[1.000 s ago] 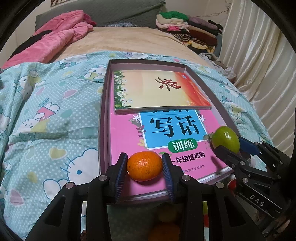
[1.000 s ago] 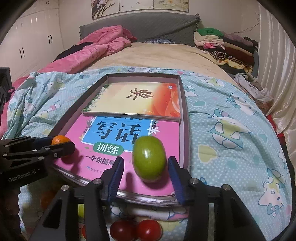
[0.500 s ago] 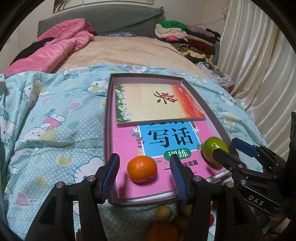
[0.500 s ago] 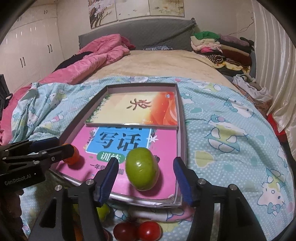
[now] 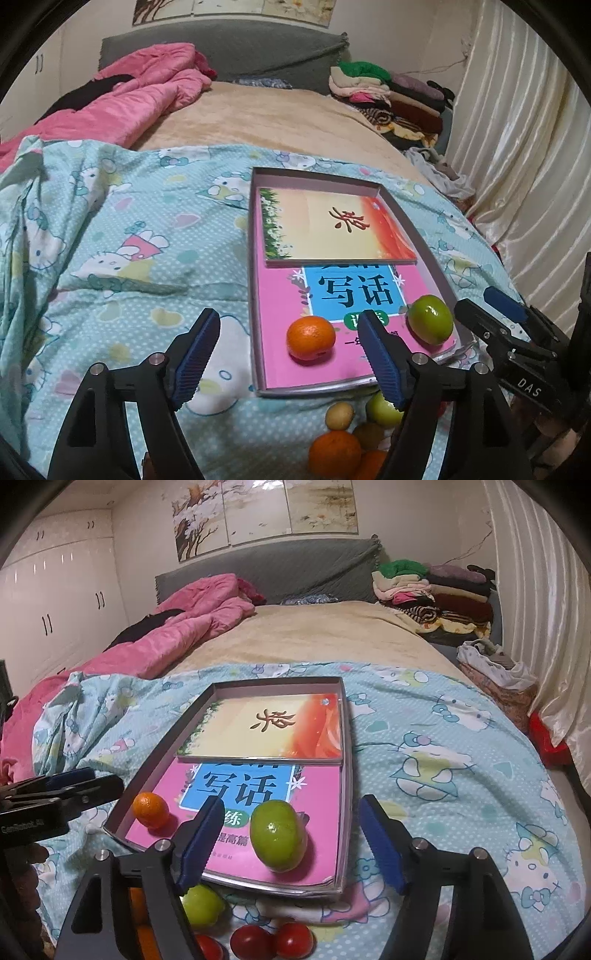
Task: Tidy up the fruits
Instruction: 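Withdraw both grippers back toward the remaining fruit cluster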
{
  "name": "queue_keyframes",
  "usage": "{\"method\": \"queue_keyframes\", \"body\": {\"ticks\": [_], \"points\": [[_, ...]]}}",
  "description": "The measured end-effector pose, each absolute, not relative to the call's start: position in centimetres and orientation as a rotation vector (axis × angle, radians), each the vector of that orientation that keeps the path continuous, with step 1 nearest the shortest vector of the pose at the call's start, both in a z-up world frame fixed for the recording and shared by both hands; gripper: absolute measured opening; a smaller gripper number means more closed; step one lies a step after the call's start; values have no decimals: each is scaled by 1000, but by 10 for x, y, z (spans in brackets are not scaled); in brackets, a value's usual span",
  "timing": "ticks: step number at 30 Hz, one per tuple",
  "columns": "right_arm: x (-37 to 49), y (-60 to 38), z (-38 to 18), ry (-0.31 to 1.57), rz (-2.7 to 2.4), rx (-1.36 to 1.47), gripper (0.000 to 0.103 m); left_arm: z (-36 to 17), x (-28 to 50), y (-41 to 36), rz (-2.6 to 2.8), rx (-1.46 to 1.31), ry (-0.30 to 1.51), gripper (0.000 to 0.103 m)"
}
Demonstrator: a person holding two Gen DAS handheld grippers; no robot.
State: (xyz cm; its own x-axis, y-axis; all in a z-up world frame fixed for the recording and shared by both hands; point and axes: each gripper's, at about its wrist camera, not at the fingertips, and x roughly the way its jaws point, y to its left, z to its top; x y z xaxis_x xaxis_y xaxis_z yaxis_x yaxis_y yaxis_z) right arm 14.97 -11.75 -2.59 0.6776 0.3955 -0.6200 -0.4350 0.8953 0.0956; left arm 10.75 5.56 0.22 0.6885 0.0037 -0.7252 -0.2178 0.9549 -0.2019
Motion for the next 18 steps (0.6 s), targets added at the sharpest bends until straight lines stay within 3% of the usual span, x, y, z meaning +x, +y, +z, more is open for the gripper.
{"method": "queue_keyframes", "body": {"ticks": [18], "points": [[110, -113, -14, 698, 554, -24, 78, 6, 82, 46, 92, -261, 848, 79]]}}
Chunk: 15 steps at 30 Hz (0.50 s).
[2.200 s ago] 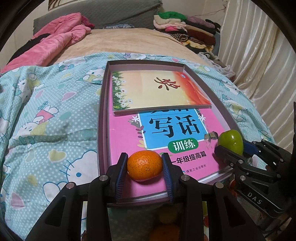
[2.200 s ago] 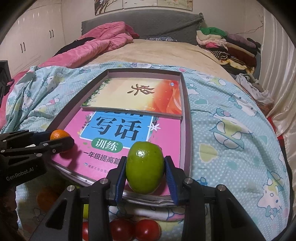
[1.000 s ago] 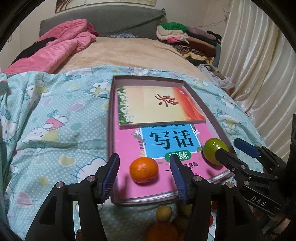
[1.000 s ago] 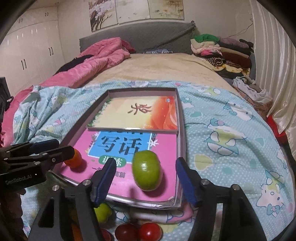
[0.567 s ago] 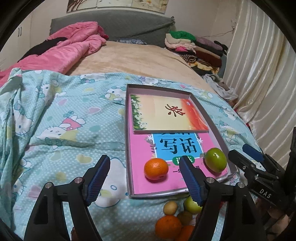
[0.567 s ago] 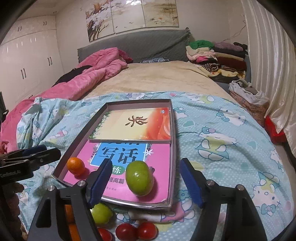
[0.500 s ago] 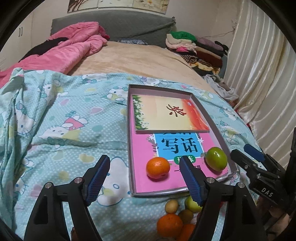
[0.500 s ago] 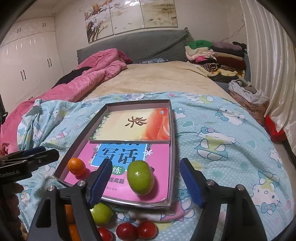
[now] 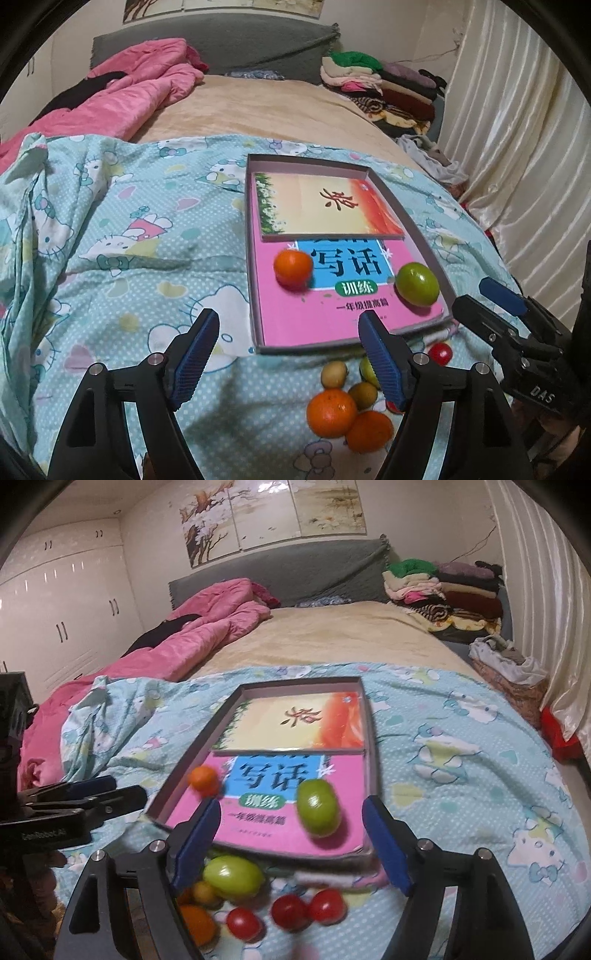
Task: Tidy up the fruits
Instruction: 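Withdraw both grippers back toward the remaining fruit cluster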
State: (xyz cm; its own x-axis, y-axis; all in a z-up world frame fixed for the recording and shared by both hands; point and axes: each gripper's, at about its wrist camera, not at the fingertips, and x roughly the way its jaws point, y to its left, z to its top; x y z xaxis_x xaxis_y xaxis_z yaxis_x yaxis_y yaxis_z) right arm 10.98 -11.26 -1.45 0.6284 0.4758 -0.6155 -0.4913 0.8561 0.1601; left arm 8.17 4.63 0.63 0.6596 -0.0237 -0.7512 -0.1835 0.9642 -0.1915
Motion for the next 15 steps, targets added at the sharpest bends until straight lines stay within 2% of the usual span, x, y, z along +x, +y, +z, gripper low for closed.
{"method": "queue_keyframes", "body": {"ticks": [15], "points": [[77, -99, -25, 772, 614, -85, 78, -3, 74, 50, 58, -264, 911, 79]]}}
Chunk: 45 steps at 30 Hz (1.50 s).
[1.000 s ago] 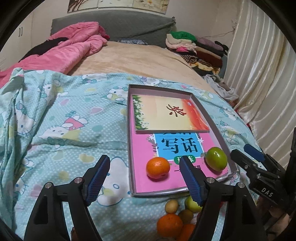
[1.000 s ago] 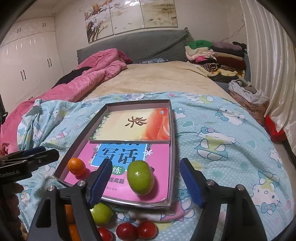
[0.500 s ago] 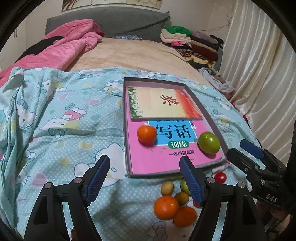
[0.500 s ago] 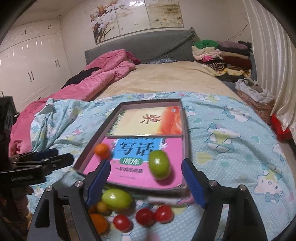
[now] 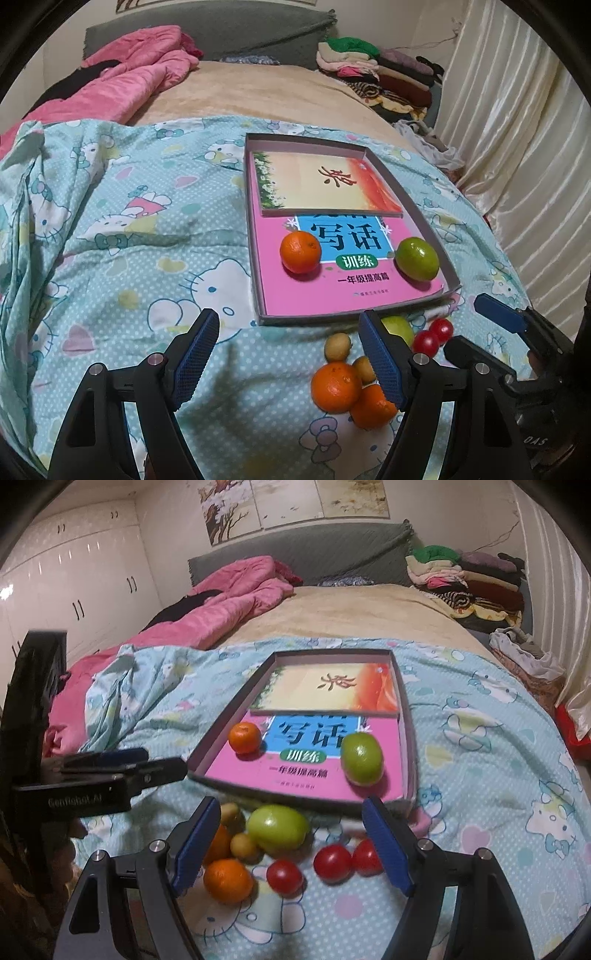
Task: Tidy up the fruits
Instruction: 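Withdraw both grippers back toward the remaining fruit cluster, then grasp a large orange with the left gripper while the right gripper grasps another orange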
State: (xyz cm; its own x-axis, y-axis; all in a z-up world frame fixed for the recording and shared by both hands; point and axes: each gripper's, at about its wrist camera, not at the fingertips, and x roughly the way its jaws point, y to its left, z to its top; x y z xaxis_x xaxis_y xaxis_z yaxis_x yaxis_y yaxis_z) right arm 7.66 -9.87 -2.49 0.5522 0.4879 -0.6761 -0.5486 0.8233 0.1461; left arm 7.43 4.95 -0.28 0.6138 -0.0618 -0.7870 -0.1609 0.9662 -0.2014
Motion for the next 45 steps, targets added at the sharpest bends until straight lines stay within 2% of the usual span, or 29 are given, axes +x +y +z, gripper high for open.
{"method": "queue_keyframes", "body": {"ticks": [40, 45], "points": [[49, -61, -64, 912, 802, -313, 78, -33, 71, 22, -119, -136, 1103, 79], [47, -57, -68, 926, 826, -332, 74, -39, 73, 19, -140, -134, 1121, 78]]}}
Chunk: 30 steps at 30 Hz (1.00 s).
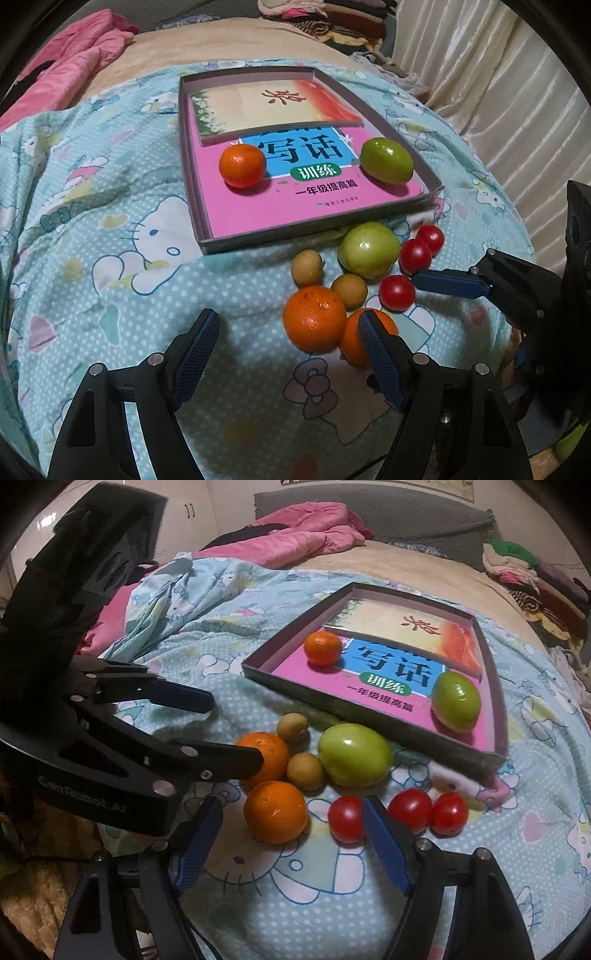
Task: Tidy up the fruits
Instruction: 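Grasp a large orange with the left gripper while the right gripper grasps another orange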
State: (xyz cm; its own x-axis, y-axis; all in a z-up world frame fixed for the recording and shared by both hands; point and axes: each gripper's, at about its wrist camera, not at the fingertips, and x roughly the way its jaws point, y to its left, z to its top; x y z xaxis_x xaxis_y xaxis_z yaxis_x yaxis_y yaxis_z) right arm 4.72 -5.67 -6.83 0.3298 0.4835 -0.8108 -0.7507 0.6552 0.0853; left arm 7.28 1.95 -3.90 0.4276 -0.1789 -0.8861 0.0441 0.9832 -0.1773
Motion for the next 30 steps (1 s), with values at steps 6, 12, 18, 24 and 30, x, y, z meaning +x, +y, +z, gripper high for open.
{"method": "queue_keyframes", "body": {"ticks": [6, 12, 18, 24, 30], "points": [[42, -48, -73, 921, 856, -384, 59, -46, 76, 20, -165, -151, 1140, 68], [41, -39, -86, 938, 858, -451, 44, -50, 79, 19, -185, -157, 1145, 64], [44, -35, -92, 937, 853, -481, 41, -53, 83, 19, -196, -169, 1148, 63], [46, -34, -95, 942, 854, -481, 41, -55, 85, 19, -203, -176, 1151, 63], [48, -34, -95, 952, 858, -466, 40, -59, 92, 20, -227, -204, 1164, 60]]}}
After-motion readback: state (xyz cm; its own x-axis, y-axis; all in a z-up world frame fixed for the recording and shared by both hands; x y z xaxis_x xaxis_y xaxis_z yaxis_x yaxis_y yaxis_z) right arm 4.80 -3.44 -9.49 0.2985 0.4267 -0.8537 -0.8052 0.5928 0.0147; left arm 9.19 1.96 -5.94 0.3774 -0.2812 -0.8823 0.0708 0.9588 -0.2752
